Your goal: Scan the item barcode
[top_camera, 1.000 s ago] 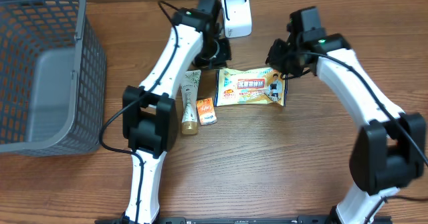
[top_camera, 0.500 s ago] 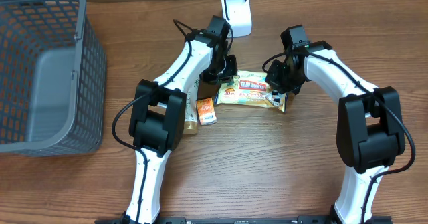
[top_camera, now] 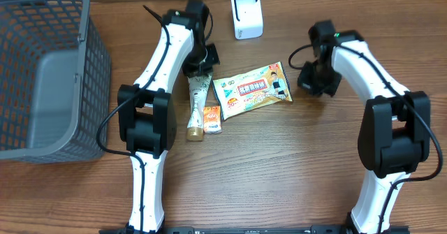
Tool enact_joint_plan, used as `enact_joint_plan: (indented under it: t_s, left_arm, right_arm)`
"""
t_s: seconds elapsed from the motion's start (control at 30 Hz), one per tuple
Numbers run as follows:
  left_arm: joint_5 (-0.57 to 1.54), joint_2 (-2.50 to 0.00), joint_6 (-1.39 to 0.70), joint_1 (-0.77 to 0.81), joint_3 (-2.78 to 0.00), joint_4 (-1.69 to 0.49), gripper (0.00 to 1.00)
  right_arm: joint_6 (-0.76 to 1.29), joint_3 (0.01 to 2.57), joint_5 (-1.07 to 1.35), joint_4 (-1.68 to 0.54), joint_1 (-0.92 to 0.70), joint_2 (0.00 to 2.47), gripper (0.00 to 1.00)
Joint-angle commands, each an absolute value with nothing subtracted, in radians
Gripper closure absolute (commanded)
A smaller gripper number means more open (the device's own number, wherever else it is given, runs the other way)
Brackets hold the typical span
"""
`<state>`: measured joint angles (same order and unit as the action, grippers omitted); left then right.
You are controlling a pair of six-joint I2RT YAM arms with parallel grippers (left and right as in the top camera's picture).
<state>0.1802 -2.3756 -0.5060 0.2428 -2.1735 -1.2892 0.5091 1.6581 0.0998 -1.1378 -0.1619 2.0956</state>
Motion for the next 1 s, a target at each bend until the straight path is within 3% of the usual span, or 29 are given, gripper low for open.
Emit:
enact_joint_plan:
  t_s: [0.0, 0.33, 0.6, 0.97]
  left_arm:
    - [0.238, -2.335, -0.509, 0.286, -2.239, -1.345, 0.96]
    - [0.304, -2.336, -0.544, 0.397, -2.054, -1.275, 0.96]
    - [0.267, -2.336, -0.599, 0.381, -1.886, -1.118, 0.96]
    - [0.227, -2.302, -0.551, 0.296, -2.01, -1.287, 0.96]
  right_arm:
    - [0.356, 1.7, 0.375, -1.131, -0.178, 2.053, 0.96]
    - [0.401, 1.649, 0.491, -0.945, -0.258, 2.089, 0.96]
    - [0.48, 1.519, 0.344, -0.827, -0.265, 2.136, 0.96]
    - [0.528, 1.49, 0.113, -0.935, -0.196, 2.114, 0.96]
